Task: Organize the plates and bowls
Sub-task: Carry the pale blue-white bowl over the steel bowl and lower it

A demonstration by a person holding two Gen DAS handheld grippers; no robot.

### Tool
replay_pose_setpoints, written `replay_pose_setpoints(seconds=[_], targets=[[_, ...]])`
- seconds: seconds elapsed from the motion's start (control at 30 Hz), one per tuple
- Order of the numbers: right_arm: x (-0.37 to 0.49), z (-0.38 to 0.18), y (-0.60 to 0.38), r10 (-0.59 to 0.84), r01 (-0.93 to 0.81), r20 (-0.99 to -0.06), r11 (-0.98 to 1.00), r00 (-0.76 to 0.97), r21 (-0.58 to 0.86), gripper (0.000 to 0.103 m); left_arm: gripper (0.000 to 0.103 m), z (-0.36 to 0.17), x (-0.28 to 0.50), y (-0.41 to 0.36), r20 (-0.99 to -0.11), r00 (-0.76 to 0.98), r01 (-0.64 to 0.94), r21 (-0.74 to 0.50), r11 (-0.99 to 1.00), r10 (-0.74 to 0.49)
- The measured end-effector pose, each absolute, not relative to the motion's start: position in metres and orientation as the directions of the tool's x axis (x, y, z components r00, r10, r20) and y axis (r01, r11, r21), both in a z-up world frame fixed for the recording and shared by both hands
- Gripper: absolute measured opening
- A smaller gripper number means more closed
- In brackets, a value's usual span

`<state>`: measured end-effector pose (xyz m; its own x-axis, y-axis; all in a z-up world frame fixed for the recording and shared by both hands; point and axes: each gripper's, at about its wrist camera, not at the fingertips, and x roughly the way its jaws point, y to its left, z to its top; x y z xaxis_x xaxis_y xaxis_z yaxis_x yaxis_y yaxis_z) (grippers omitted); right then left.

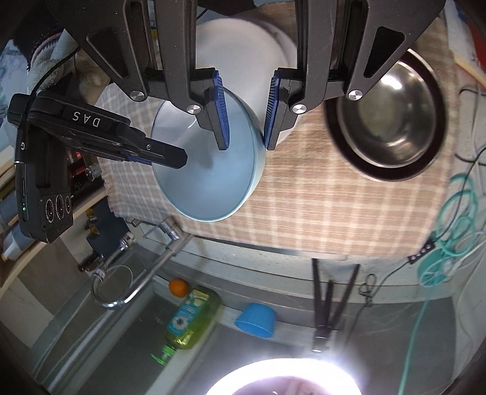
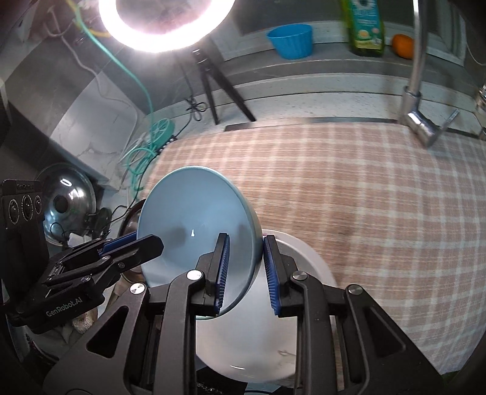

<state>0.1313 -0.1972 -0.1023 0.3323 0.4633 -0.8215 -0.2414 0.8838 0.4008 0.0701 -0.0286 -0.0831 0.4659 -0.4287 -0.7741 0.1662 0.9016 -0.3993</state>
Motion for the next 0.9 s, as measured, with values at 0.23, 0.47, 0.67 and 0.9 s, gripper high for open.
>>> replay_pose_setpoints(seconds=[0.23,0.47,0.67,0.9], targets=[[0.132,-0.101,-0.147,0.491,-0.311,-0.819,0.861,0.298,0.403,0.024,0.021,-0.081,0.057,0.016,-0.771,0.496,0.099,-0.407,0.908,-0.400],[0.136,-0.103,-0.106,0.506,-0.360,-0.823,0.841,0.259,0.404,0.024,0.021,-0.086,0.046,0.051,-0.773,0.510,0.029,-0.422,0.906,-0.376],[0.139,-0.111,-0.077,0.505,-0.386,-0.833,0.832,0.225,0.400,0.024,0.021,-0.092,0.039,0.075,-0.775,0.517,-0.018,-0.433,0.901,-0.362],[0.142,-0.120,-0.048,0.494,-0.416,-0.849,0.823,0.187,0.387,0.024,0.021,-0.102,0.035,0.095,-0.786,0.510,-0.068,-0.443,0.894,-0.351]])
